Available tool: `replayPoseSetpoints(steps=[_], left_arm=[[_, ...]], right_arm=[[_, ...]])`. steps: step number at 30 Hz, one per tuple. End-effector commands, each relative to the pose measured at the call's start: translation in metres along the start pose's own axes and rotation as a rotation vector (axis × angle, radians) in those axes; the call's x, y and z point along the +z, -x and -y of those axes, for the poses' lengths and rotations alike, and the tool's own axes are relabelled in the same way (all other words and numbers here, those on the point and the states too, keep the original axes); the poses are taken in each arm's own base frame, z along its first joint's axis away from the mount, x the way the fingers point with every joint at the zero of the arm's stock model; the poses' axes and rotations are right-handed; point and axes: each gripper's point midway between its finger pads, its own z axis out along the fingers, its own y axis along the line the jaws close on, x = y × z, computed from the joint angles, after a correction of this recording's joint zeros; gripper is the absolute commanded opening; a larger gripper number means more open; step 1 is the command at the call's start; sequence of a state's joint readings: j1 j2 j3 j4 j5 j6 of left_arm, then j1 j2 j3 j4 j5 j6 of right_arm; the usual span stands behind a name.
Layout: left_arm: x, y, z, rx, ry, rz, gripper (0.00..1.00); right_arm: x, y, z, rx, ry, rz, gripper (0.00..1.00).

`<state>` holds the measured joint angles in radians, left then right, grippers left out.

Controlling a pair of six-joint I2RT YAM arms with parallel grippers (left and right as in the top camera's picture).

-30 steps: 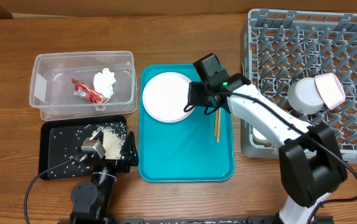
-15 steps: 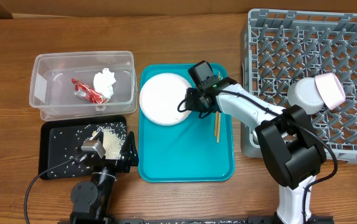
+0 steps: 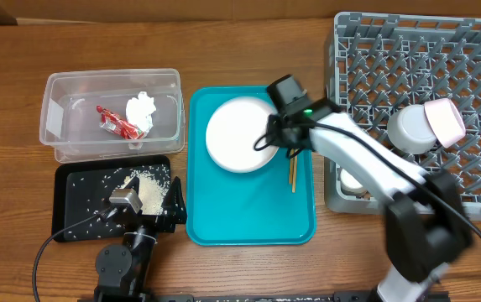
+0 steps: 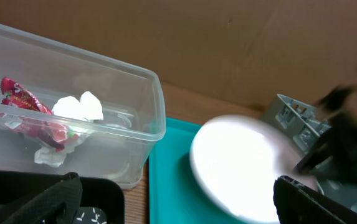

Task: Sort waste into correct bins and load items into the dishwasher
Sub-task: 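Carry the upper white plate into the rack and stand it upright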

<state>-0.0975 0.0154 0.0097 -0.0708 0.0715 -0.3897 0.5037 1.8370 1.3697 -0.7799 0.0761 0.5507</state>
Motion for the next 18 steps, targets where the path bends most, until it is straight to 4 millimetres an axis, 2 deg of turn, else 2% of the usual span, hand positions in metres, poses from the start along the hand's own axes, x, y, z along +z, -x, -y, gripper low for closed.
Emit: replayPoseSetpoints(steps=[1,3,7,10,13,18], left_arm=[[0.000,0.000,0.000,-0.009,-0.002,0.006,1.00],[0.000,0.000,0.000,-0.010,-0.002,0.005,1.00],[0.000,0.000,0.000,-0.010,-0.002,0.005,1.00],[0.000,0.000,0.000,-0.010,-0.002,0.005,1.00],[0.000,0.000,0.000,-0.010,-0.002,0.005,1.00],[0.000,0.000,0.000,-0.010,-0.002,0.005,1.00]], right_arm=[[-0.094,0.056,0.032,0.049,-0.100,0.334,0.04],[-0.133,0.071,0.055,0.090,-0.171,0.458,0.04],[-0.214,0.091,0.121,0.219,-0.399,0.716,0.04],[-0.258,0.095,0.168,0.292,-0.586,0.834,0.04],[-0.276,0.095,0.205,0.369,-0.710,0.871,0.04],[-0.272,0.101,0.252,0.467,-0.813,0.850,0.04]])
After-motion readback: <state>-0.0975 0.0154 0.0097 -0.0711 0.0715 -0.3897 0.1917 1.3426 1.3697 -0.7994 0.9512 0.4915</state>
